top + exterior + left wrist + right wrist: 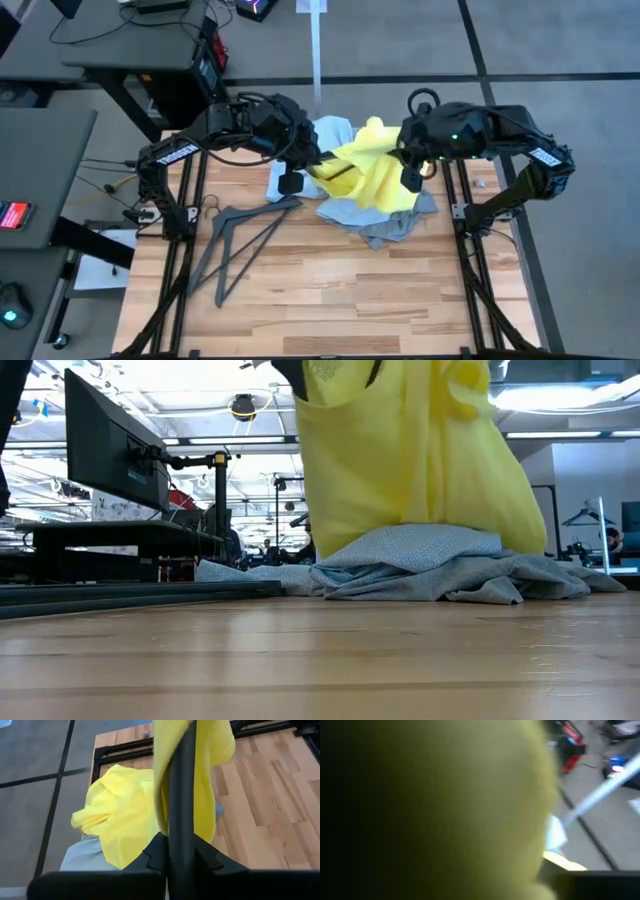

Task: Hang clothes
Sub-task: Unhang the yellow shirt from the rack

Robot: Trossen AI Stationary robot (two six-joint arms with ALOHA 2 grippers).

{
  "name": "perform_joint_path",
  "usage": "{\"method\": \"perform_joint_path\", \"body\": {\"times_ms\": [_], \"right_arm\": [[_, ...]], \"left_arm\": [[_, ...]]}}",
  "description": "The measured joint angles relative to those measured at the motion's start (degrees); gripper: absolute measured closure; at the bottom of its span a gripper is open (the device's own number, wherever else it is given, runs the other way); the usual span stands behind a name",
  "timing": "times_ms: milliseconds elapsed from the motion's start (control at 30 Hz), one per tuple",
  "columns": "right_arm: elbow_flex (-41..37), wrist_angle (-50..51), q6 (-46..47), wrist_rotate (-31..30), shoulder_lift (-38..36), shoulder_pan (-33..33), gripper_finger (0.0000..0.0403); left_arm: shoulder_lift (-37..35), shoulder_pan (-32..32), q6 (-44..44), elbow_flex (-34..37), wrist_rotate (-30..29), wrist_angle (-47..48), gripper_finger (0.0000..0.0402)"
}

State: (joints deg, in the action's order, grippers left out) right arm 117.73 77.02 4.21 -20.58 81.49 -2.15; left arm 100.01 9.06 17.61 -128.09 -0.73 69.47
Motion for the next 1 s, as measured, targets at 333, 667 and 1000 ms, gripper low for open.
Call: {"method": "perform_joint_path", "body": {"times_ms": [333, 667, 1000], "right_arm": [[5.7, -0.1, -2.9, -4.0, -5.9, -2.9, 0.0402], [7.5, -3.9, -3.9, -8.3, -10.9, -2.9, 0.0402], [2.9, 7.8, 4.1, -7.5, -7.0, -3.0, 0.0403]], "left_arm": [[0.0, 1.9, -3.3, -0.1, -8.5, 17.8, 0.0377], [0.2, 3.7, -2.7, 4.3, -11.3, 17.9, 0.0377], [-5.0, 3.0, -2.6, 1.4, -9.3, -3.4, 0.0377]]}}
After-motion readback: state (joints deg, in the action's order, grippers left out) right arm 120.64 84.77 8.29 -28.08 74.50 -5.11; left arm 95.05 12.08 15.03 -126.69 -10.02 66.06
